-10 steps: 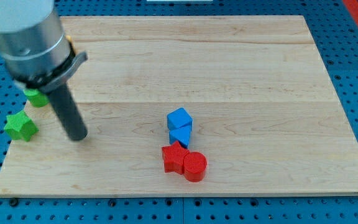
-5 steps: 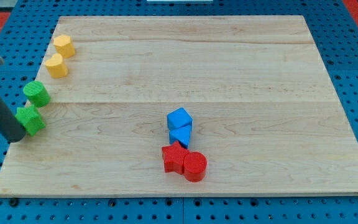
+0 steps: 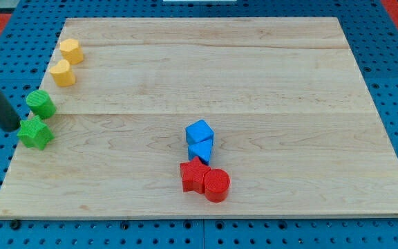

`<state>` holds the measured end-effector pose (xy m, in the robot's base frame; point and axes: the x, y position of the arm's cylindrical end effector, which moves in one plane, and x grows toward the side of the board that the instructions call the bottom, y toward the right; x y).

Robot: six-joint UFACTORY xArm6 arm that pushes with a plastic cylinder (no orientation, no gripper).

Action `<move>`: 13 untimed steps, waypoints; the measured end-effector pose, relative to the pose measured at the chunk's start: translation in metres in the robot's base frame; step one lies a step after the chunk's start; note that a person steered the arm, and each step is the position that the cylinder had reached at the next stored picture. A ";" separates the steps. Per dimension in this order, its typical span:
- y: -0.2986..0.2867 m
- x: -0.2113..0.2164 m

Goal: Move the green blocks closer below the heart

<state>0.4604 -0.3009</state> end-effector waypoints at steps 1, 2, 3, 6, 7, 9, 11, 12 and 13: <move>0.010 -0.005; 0.010 -0.009; 0.017 -0.012; -0.004 -0.006; 0.005 0.028; 0.027 0.045; 0.051 0.045; 0.055 0.045; 0.057 0.049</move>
